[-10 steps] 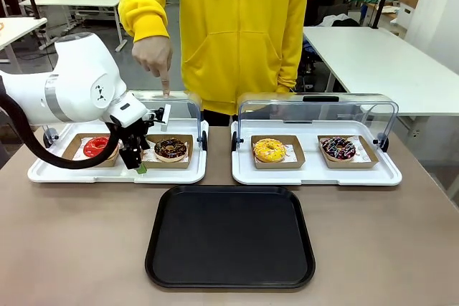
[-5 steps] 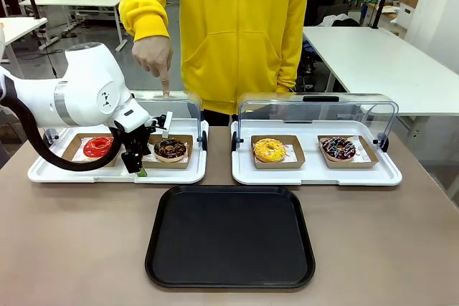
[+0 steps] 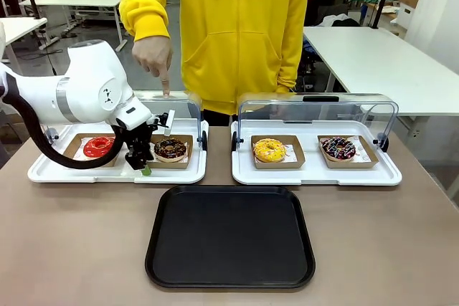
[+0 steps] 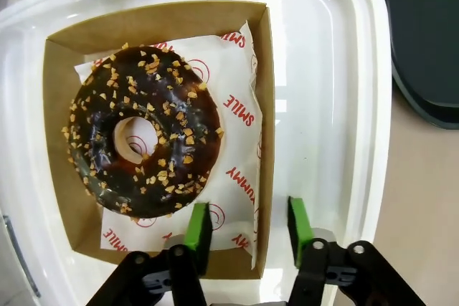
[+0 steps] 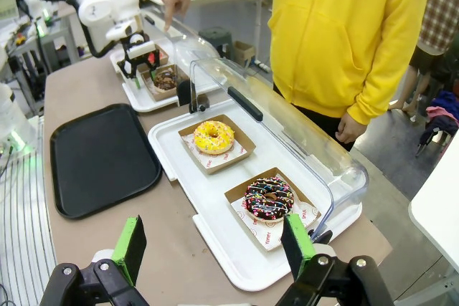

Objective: Move the second donut from the left to the tray.
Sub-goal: Pick up the Paper togo box containing the Donut indicated by the person and place it on the Handle tray.

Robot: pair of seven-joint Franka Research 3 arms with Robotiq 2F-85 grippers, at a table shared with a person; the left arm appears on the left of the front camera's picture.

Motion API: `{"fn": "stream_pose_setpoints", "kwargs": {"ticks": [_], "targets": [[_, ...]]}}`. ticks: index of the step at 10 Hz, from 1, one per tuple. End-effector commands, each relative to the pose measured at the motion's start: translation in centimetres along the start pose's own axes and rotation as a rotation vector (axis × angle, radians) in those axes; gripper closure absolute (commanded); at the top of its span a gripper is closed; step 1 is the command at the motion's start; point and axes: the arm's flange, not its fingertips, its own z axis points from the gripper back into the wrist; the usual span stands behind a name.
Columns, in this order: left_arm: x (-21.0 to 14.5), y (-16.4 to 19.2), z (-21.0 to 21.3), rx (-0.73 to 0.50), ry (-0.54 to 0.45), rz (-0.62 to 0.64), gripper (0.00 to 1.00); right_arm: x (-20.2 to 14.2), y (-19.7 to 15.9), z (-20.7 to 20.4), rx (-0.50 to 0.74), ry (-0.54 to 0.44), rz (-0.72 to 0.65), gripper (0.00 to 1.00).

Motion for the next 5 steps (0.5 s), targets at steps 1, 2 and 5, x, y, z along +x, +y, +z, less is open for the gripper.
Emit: {"fn": "stream_pose_setpoints", "kwargs": {"ticks": [1,2,5], "targets": [[-0.15,-0.06,0.48,-0.011,0.001,-0.015,0.82,0.28,-0.16,-0.03,-0.001,-0.023,0.011,0.0],[-0.03,-0.26,0.55,-0.013,0.002,-0.02,0.95,0.28,-0.16,-0.03,-0.001,-0.023,0.011,0.0],[0.33,-0.75,0.92,-0.013,0.013,-0.026,1.0,0.28,-0.16,-0.03,-0.001,-0.023,0.011,0.0]]}}
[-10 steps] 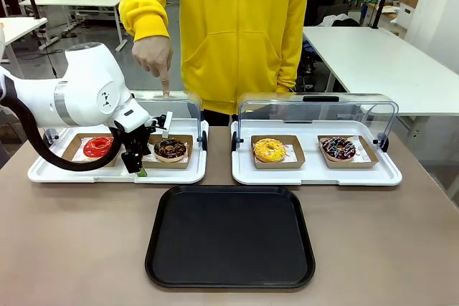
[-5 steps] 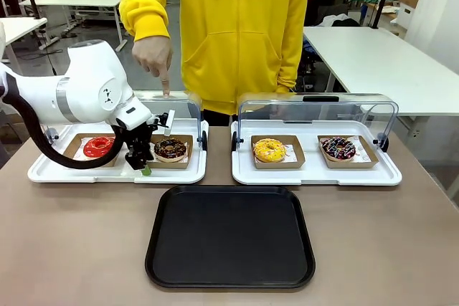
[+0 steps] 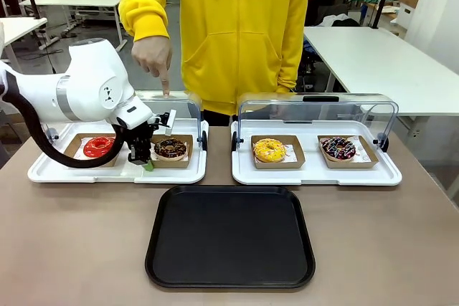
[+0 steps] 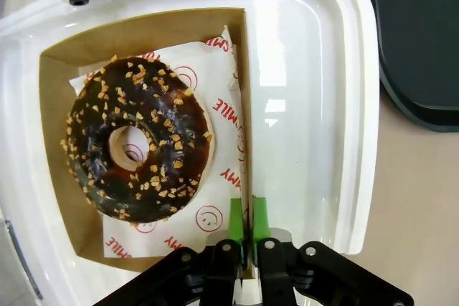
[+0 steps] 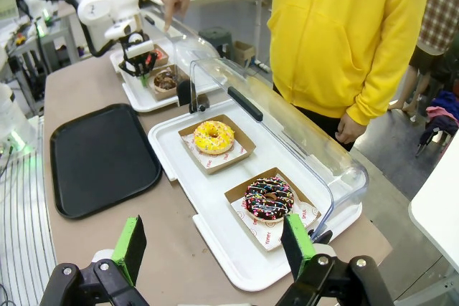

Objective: Move the second donut from the left to the tray.
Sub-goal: Pick up the Paper togo box containing the Donut indicated by the person and place it on the Handle tray.

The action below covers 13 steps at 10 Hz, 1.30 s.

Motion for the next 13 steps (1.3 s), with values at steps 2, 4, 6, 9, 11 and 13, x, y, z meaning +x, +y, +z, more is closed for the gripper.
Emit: {"fn": "stream_pose_setpoints", "kwargs": {"ticks": [2,4,6,9,11,13], "targets": [[-0.4,-0.5,0.4,0.003,0.018,-0.007,1.0,0.3,-0.2,0.0,-0.001,-0.023,0.011,0.0],[0.1,0.0,0.3,0.004,0.0,-0.001,1.0,0.3,-0.2,0.0,-0.001,-0.023,0.011,0.0],[0.1,0.0,0.3,0.004,0.0,-0.001,1.0,0.3,-0.2,0.0,-0.001,-0.023,0.011,0.0],[0.0,0.1,0.2,0.004,-0.001,0.009,0.98,0.3,-0.2,0.0,-0.001,-0.023,0.011,0.0],[1.2,-1.8,2.2,0.088,0.01,0.033,0.98,0.3,-0.2,0.0,-0.001,-0.023,0.011,0.0],[1.5,-3.9,4.7,0.161,0.011,0.036,0.98,0.3,-0.2,0.0,-0.001,-0.023,0.011,0.0]]}}
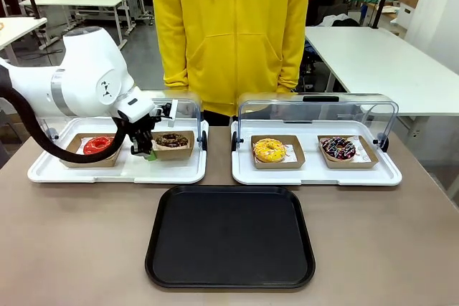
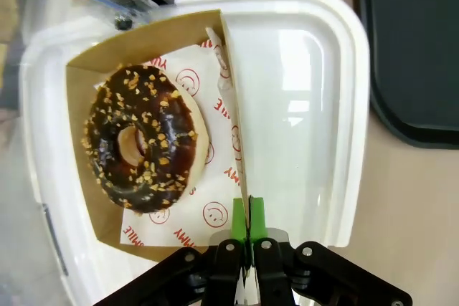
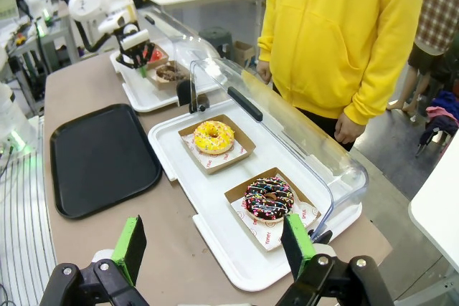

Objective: Move the second donut from the left to the tray.
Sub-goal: Pick up the Paper togo box containing the Donut indicated by the person and place it on the Handle tray.

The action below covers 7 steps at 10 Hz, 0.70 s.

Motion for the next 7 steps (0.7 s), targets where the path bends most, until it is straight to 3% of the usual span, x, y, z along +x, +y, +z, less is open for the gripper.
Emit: {"fn": "stream_pose_setpoints", "kwargs": {"ticks": [1,4,7], "targets": [[-0.3,-3.0,2.6,0.079,0.007,-0.003,0.98,0.3,-0.2,0.0,-0.001,-0.023,0.011,0.0],[0.2,-6.1,6.6,0.139,0.013,-0.02,0.98,0.3,-0.2,0.0,-0.001,-0.023,0.011,0.0],[2.1,-11.2,8.9,0.124,-0.003,0.01,0.98,0.3,-0.2,0.0,-0.001,-0.023,0.011,0.0]]}}
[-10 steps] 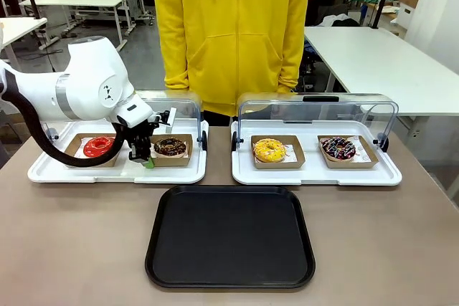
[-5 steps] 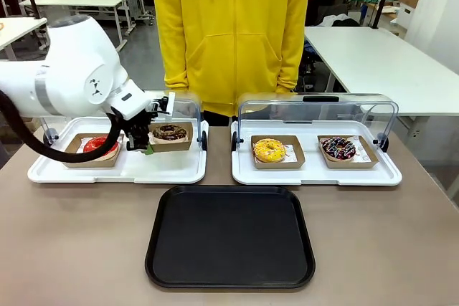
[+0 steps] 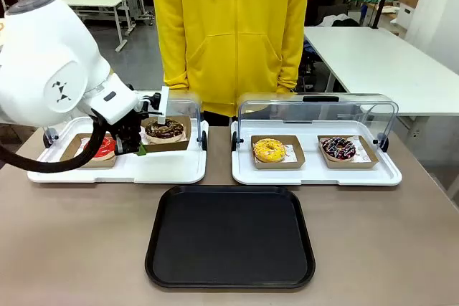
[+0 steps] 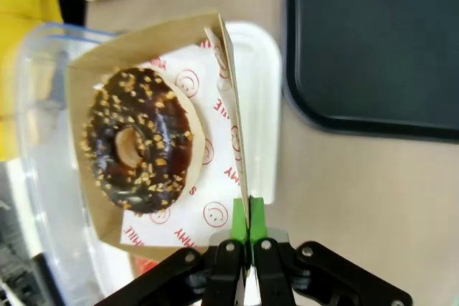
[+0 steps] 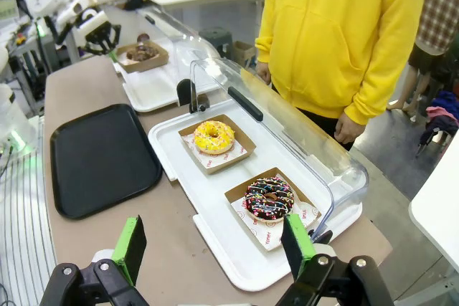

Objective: Move the second donut from the left to the tray.
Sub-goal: Pick up the Paper togo box containing the Donut indicated by the person and place it on the Handle tray.

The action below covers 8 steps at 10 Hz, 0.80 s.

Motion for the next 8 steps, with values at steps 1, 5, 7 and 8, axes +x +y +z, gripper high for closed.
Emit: {"fn": "stream_pose_setpoints", "kwargs": {"ticks": [1,5,7,8], "targets": [[1.2,-3.2,1.4,-0.015,0.008,0.039,0.98,0.3,-0.2,0.0,-0.002,-0.024,0.011,0.0],[5.8,-9.5,2.5,0.004,-0.006,0.054,0.98,0.3,-0.2,0.0,-0.002,-0.024,0.011,0.0],[8.5,-12.0,2.0,-0.012,-0.027,0.027,0.98,0.3,-0.2,0.0,-0.002,-0.024,0.011,0.0],[9.7,-12.7,1.0,-0.038,-0.03,0.009,0.98,0.3,-0.2,0.0,-0.002,-0.024,0.011,0.0]]}}
